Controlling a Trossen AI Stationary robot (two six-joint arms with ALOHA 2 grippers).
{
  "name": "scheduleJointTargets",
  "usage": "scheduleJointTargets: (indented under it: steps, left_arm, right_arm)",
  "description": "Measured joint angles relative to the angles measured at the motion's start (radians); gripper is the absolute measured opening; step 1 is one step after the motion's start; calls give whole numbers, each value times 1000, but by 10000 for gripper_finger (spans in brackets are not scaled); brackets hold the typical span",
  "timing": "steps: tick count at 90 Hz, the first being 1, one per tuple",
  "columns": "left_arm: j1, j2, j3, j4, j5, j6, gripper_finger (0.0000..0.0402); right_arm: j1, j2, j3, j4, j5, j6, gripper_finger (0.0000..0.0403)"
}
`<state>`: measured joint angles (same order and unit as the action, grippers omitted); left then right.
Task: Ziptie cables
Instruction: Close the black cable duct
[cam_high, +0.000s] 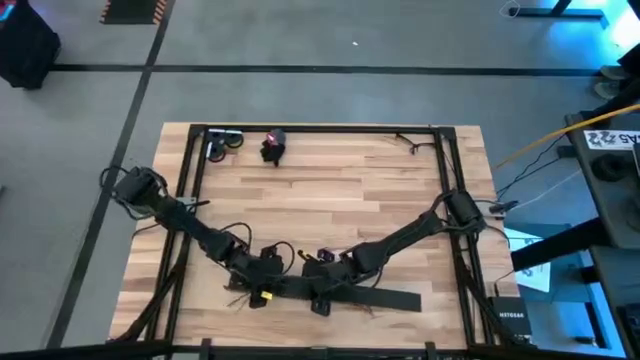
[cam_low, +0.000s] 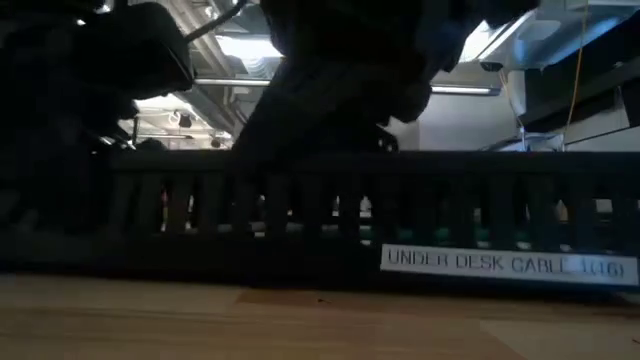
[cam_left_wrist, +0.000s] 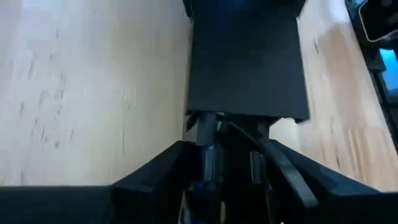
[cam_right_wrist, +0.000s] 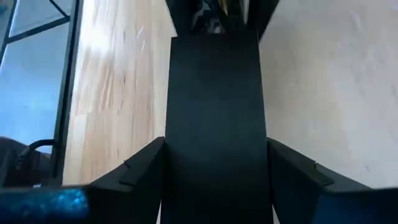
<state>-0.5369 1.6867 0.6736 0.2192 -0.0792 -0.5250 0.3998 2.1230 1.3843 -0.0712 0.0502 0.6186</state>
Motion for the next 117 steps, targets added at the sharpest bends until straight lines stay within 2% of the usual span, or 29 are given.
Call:
scheduleJointTargets:
  steps: [12, 38, 49, 67, 80, 101, 117]
  left_arm:
    - [7, 2, 14, 2, 10, 18, 215]
    - [25, 20, 57, 56, -44, 110, 274]
    - [42, -7, 109, -80, 8, 108, 284]
    - [42, -107, 229, -462, 21, 105, 282]
    - [26, -163, 248, -601, 20, 80, 282]
    - [-15, -170, 250, -642, 17, -33, 282]
    - [-100, -183, 286, -642, -14, -139, 282]
  right_arm:
    - [1, 8, 13, -11, 12, 14, 223]
    - [-12, 12, 15, 6, 71, 6, 223]
    - [-9, 10, 18, -22, 53, 2, 223]
    - [-10, 7, 18, -47, 31, 2, 223]
    - [-9, 7, 18, -53, 27, 3, 223]
    - [-9, 7, 17, -56, 22, 3, 223]
    - [-8, 8, 17, -57, 19, 4, 223]
